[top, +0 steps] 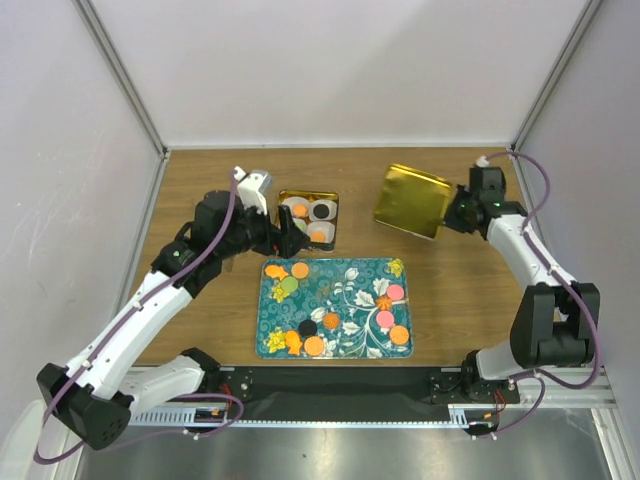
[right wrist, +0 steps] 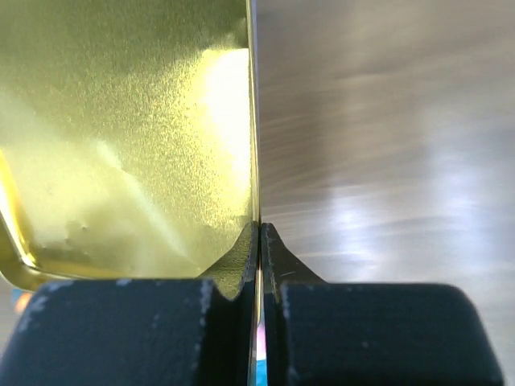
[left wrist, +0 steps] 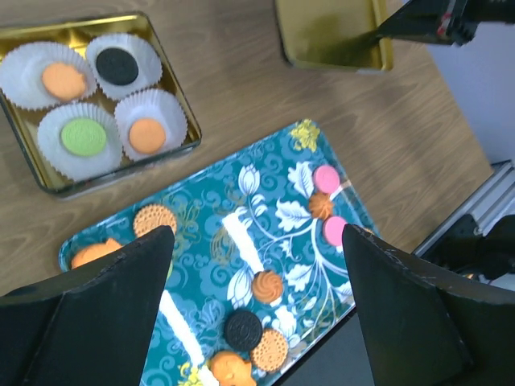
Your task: Pack the cookies
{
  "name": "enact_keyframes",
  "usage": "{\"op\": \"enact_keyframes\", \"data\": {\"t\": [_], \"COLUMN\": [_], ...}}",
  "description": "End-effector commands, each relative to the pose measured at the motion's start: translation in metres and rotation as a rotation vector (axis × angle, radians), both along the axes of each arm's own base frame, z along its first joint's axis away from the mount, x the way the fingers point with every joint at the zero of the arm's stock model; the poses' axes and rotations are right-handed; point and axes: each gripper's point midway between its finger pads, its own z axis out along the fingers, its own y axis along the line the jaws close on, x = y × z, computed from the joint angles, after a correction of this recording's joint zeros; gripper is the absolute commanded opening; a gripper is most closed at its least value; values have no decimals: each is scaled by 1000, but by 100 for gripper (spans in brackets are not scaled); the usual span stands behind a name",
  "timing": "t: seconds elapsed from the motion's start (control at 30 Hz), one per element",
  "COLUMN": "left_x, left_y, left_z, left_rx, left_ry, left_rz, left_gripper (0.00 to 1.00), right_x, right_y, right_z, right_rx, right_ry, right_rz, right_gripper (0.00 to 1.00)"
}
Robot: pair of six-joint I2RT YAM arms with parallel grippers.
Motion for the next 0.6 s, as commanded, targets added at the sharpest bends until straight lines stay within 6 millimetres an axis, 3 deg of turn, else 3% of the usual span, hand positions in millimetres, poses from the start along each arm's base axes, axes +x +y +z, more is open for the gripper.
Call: {"op": "enact_keyframes", "data": {"t": [0.0,0.23,0.43,0.57], "left_x": [15,40,48,51], "left_y": [-9,-13,-18,-21], "left_z": [34,39,33,27], "left_rx": [-82,-152,-191,-198], "left_ry": [-51,-29,0,26], "left_rz": [-12,-40,-65,-62], "left_gripper": [92,94,94,94], "right_x": [-7,-29,-46,-53], "right_y": [60,145,190,205], "right_z": [42,84,98,104], "right_rx": [51,156,233,245], "right_ry": [-83,-164,-176,-183], "right_rz": [166,368,470,499], "right_gripper": [0,0,0,0]}}
